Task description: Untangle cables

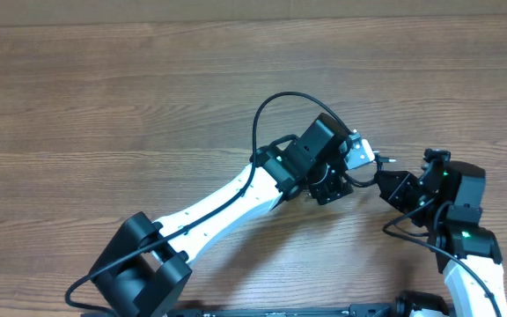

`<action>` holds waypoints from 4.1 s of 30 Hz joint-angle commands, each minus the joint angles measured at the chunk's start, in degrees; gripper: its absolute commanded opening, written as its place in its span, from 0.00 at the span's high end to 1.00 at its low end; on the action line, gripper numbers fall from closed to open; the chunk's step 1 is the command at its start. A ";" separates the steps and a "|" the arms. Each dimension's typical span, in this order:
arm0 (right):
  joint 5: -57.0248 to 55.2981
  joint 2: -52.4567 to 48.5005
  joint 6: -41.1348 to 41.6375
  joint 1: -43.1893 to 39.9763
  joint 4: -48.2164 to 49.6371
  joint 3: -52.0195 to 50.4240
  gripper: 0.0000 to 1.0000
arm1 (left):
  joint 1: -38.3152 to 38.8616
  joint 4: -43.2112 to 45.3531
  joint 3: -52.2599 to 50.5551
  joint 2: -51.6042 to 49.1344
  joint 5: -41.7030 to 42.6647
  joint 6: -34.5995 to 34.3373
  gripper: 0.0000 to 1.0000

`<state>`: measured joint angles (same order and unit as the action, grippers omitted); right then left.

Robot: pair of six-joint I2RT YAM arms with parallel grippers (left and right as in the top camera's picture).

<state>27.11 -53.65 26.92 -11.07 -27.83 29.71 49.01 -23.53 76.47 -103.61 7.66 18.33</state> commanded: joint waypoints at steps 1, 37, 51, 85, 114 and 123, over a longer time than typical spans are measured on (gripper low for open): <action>3.19 0.15 -0.52 -4.90 -1.62 0.52 0.96 | -0.35 0.22 -0.26 -2.80 -0.57 -2.64 0.14; 13.66 0.15 -1.92 -8.28 -1.27 0.52 0.00 | -0.22 2.36 -0.17 11.15 -17.68 -3.50 0.96; 45.72 0.15 43.47 -8.28 16.04 0.52 0.00 | -0.22 9.55 -0.17 14.84 -18.53 -34.10 0.96; 37.38 0.15 92.61 -8.28 45.86 0.52 0.96 | 8.07 15.82 -0.20 15.41 -9.49 -24.02 0.96; 62.79 -2.64 67.10 -8.13 74.25 0.35 0.96 | 4.39 21.99 -0.17 17.00 -13.09 -2.34 0.96; 62.79 -2.82 67.12 -8.13 73.57 0.35 0.96 | -1.62 30.23 -0.17 17.18 -9.75 -9.33 0.96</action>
<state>83.13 -56.53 94.61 -20.05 45.82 29.28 51.07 2.37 75.29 -89.45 -2.15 13.69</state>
